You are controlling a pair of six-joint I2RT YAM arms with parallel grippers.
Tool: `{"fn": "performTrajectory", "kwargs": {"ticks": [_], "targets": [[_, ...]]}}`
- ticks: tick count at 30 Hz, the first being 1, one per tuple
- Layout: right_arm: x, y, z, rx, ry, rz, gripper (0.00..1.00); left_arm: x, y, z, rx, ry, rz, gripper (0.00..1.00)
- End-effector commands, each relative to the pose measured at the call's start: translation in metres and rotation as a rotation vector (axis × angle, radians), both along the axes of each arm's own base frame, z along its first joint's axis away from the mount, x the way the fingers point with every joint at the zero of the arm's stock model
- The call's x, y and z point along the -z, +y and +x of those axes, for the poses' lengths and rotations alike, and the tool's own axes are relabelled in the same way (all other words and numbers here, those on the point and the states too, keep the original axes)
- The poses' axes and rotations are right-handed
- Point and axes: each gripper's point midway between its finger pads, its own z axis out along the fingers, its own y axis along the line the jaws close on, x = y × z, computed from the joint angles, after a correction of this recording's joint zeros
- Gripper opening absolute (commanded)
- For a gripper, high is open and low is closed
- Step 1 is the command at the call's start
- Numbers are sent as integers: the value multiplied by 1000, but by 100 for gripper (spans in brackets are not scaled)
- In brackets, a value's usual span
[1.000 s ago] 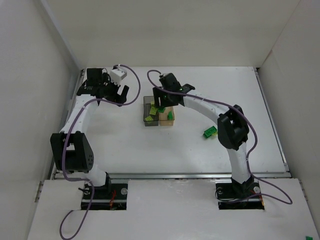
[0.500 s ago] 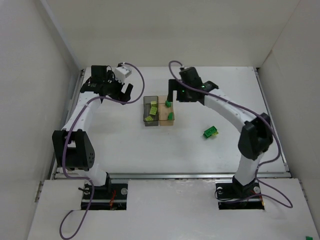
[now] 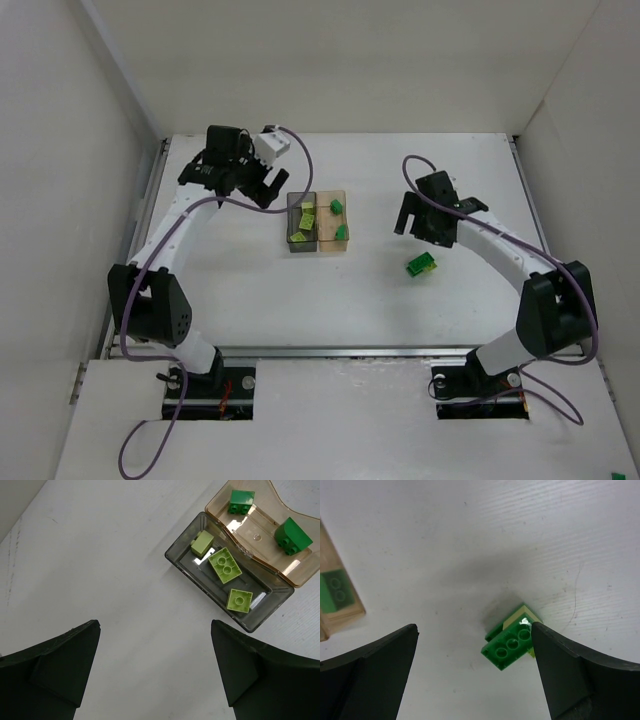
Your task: Sort the legos into containers by color
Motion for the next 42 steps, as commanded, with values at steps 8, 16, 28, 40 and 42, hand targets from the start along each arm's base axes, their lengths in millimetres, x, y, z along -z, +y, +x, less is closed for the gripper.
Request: {"fn": "performTrajectory", "kwargs": {"ticks": [8, 16, 28, 40, 42], "targets": [[-3, -5, -3, 48, -60, 42, 100, -61, -29, -38, 75, -181, 58, 94], [6, -16, -24, 109, -54, 42, 100, -57, -55, -64, 127, -202, 26, 94], [16, -31, -45, 197, 0, 13, 99, -26, -100, -96, 120, -52, -101, 93], [47, -20, -13, 189, 71, -23, 91, -16, -97, -104, 120, -46, -90, 94], [50, -18, -13, 185, 71, -15, 88, -16, -94, -105, 117, -54, -79, 94]]}}
